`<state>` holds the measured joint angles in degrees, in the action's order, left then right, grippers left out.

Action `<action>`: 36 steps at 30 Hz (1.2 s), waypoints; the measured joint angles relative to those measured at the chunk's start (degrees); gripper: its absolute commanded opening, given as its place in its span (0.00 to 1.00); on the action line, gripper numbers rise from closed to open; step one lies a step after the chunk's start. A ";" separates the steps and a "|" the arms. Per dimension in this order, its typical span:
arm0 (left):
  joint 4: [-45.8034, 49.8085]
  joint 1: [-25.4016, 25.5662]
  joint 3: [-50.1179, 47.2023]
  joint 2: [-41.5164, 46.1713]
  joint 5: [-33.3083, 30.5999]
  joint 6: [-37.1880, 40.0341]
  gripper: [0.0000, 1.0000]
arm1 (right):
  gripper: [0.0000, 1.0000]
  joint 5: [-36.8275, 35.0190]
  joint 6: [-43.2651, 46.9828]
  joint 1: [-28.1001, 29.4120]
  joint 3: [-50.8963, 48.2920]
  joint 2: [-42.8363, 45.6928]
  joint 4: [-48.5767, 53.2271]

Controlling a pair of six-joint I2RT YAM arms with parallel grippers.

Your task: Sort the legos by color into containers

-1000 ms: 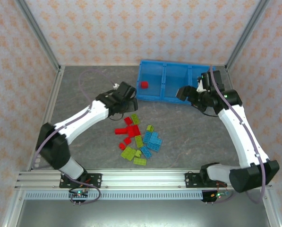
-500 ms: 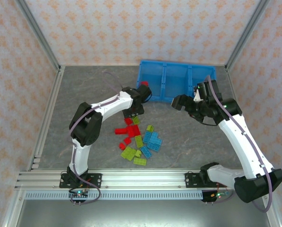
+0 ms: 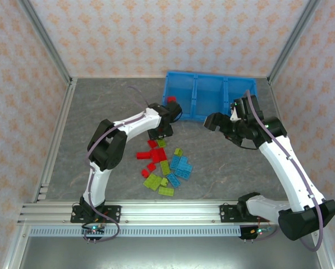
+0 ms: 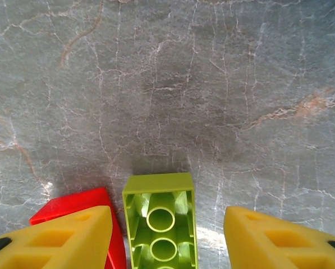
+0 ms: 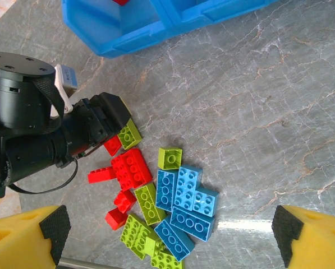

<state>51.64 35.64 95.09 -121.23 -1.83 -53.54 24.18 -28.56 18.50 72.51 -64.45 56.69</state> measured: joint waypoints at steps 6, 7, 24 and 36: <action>-0.50 0.00 -0.09 -0.96 0.96 0.46 0.54 | 0.96 0.00 -0.20 0.00 -0.04 0.00 0.00; -0.68 0.00 -0.28 -0.98 1.14 0.48 0.52 | 0.96 0.02 -0.22 0.00 -0.11 0.00 -0.02; -1.07 1.22 5.09 -1.60 5.55 7.93 0.30 | 0.92 4.79 -3.54 1.57 -8.04 2.86 -1.86; -5.95 10.14 45.77 -8.07 -1.49 27.61 0.22 | 0.95 -2.78 -10.16 2.25 -9.49 11.80 -5.66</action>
<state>45.69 45.78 140.86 -129.29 -3.31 -25.93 21.41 -38.72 20.75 63.02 -52.64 51.03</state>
